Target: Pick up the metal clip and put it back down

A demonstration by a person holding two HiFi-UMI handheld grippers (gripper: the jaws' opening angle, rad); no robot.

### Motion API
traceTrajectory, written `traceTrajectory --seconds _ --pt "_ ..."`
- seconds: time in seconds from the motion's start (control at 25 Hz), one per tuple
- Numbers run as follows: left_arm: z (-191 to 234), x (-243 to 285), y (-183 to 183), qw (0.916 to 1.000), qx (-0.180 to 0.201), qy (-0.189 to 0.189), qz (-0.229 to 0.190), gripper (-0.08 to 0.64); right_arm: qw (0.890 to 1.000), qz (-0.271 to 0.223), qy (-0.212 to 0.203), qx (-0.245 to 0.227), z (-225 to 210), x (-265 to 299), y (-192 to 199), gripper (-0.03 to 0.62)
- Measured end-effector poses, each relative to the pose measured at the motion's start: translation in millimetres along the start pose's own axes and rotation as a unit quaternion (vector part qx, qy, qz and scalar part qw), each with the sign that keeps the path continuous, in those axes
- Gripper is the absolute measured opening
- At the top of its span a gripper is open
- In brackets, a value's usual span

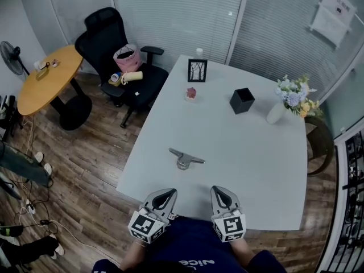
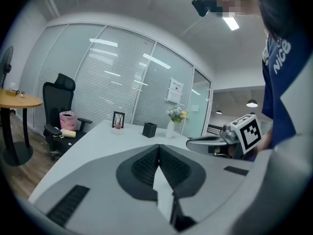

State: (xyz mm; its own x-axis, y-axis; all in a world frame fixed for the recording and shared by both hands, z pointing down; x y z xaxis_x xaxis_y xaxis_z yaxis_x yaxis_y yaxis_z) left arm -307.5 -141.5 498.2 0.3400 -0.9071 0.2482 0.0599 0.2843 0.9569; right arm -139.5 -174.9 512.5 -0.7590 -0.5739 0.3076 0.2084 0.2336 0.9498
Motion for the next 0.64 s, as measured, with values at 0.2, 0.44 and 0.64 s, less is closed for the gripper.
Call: traceTrajectory --seconds 0.2,0.44,0.64 --pt "3.8 -0.8 2.0 1.0000 -0.001 -0.005 -0.001 0.003 1.000 0.003 -0.004 -0.004 2.4 2.5 -0.1 0.008" --pt "7.9 -2.9 7.1 0.9999 -0.006 -0.012 0.002 0.003 1.000 0.004 -0.010 -0.007 5.8 4.6 1.2 0.008" --pt "11.4 -2.9 5.9 0.9999 -0.006 -0.014 0.003 0.003 1.000 0.007 -0.014 -0.008 7.4 7.6 0.2 0.008"
Point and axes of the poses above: the fingertips, and each gripper's own axes: x forward along the fingers, z to its left, y out of its underside, the point moved 4 cm from there along -x, backward along the fingers, and after that the axes turned 13 degrees about -y, right-handed, at the moved point
